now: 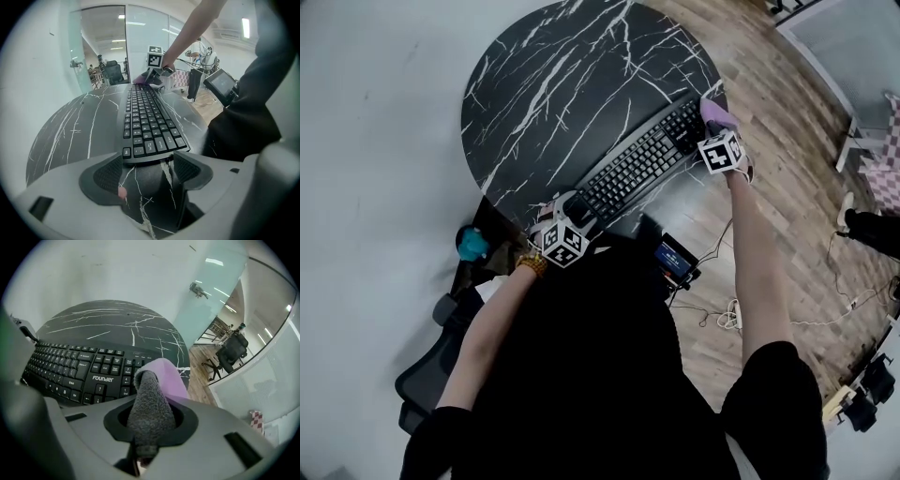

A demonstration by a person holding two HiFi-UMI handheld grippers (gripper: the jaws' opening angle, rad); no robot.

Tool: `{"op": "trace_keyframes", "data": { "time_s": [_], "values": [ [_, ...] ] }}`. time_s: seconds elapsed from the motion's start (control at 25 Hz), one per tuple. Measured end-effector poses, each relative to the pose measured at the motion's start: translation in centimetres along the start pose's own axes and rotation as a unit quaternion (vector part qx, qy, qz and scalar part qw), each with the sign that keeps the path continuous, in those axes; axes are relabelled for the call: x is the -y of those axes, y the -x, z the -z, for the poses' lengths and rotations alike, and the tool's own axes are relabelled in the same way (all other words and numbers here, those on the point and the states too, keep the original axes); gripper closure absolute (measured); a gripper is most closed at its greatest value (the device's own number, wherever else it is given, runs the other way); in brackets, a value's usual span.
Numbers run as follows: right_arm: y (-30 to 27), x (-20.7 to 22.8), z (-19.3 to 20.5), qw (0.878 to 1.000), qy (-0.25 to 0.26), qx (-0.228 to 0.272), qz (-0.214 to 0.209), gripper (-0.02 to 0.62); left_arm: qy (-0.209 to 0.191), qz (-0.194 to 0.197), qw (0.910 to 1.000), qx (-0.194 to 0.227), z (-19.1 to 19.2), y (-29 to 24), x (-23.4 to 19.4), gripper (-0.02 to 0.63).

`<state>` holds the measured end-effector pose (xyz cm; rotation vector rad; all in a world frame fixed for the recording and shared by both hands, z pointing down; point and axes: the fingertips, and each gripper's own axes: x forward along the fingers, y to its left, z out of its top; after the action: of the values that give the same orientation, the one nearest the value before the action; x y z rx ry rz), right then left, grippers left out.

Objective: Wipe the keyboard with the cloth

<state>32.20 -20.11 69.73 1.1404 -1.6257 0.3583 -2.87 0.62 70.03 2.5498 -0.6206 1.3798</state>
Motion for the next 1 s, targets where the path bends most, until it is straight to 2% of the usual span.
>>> {"op": "trace_keyframes", "data": {
  "time_s": [0.04,0.16,0.24,1.0],
  "values": [
    [-0.1,-0.2,-0.1,1.000,-0.007,0.001,-0.006,0.526,0.000,0.001,1.0000,-0.001,0.0,0.0,0.0,0.278],
    [-0.3,-0.4,-0.3,0.996,-0.085,-0.002,-0.026,0.526,-0.002,0.000,1.0000,-0.002,0.1,0.1,0.0,0.278],
    [-0.2,-0.8,-0.3,0.993,-0.113,-0.011,-0.039,0.526,-0.003,0.000,1.0000,-0.001,0.0,0.0,0.0,0.278],
    [0.8,-4.4,-1.0,0.988,-0.144,0.000,-0.056,0.531,-0.005,-0.002,0.9999,0.010,0.0,0.0,0.1,0.278]
  ]
}}
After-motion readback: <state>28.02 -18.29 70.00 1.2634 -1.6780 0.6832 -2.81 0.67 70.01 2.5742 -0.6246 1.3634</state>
